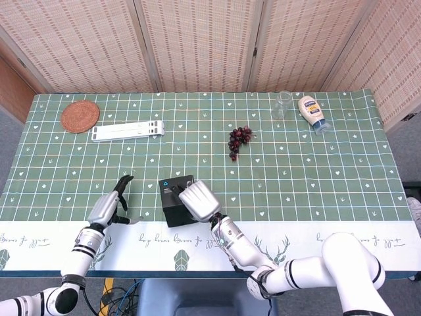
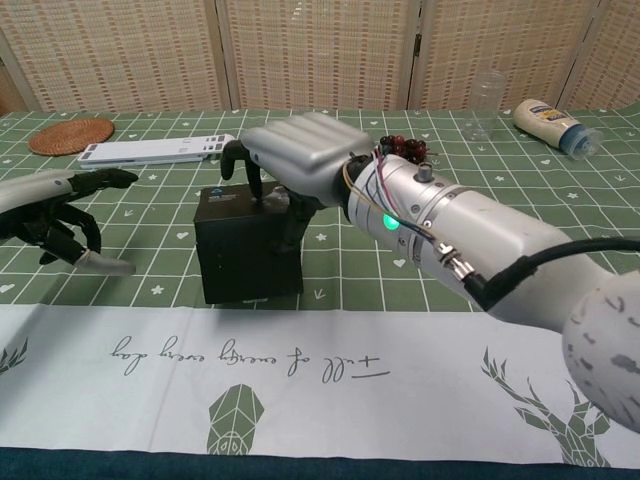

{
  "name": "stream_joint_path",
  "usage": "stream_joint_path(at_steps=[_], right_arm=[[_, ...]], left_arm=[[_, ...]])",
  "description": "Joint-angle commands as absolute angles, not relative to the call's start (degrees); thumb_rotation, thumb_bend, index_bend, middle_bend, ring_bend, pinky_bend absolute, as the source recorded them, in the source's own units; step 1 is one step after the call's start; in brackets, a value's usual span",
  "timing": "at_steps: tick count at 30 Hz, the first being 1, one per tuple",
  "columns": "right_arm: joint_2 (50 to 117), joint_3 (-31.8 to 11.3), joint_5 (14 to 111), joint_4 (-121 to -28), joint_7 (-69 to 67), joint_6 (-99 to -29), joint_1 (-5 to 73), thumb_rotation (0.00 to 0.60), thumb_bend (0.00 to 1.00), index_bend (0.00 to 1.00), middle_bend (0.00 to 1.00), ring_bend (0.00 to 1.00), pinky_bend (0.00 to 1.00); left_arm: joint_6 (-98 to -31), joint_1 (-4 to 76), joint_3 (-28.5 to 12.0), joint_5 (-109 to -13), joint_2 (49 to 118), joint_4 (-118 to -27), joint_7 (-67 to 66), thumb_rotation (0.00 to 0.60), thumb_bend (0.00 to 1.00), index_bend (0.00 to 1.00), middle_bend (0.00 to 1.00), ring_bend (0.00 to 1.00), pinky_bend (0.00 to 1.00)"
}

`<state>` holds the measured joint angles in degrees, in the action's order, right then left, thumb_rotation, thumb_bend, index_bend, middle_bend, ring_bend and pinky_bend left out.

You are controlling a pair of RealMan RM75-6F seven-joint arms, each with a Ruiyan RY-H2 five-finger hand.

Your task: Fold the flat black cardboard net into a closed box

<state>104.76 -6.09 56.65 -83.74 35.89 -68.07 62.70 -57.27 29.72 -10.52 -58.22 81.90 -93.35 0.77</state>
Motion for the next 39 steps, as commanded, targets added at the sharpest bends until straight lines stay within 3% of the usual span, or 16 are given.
stream_joint_path(at_steps=[1,39], right_arm=[[105.76,-5.81,58.88,-82.03,35.79,-68.18,61.71,0.600,0.18,0.24,0.38,0.86,1.00],[114.24,-5.70,82.04,-57.80,23.74,-67.52,55.19,0.600,0.28,0.32,0.47,0.87,1.00]], left_arm=[[-58.24,29.43,-10.30,-59.54,81.59,-92.11,0.42,0.600,0.05,0.00,0.00,0.54,0.79],[-61.09,27.70,-9.45,-68.26,77.93,-87.61,3.75,0.600,0.05,0.00,0.00,0.52,0.78]])
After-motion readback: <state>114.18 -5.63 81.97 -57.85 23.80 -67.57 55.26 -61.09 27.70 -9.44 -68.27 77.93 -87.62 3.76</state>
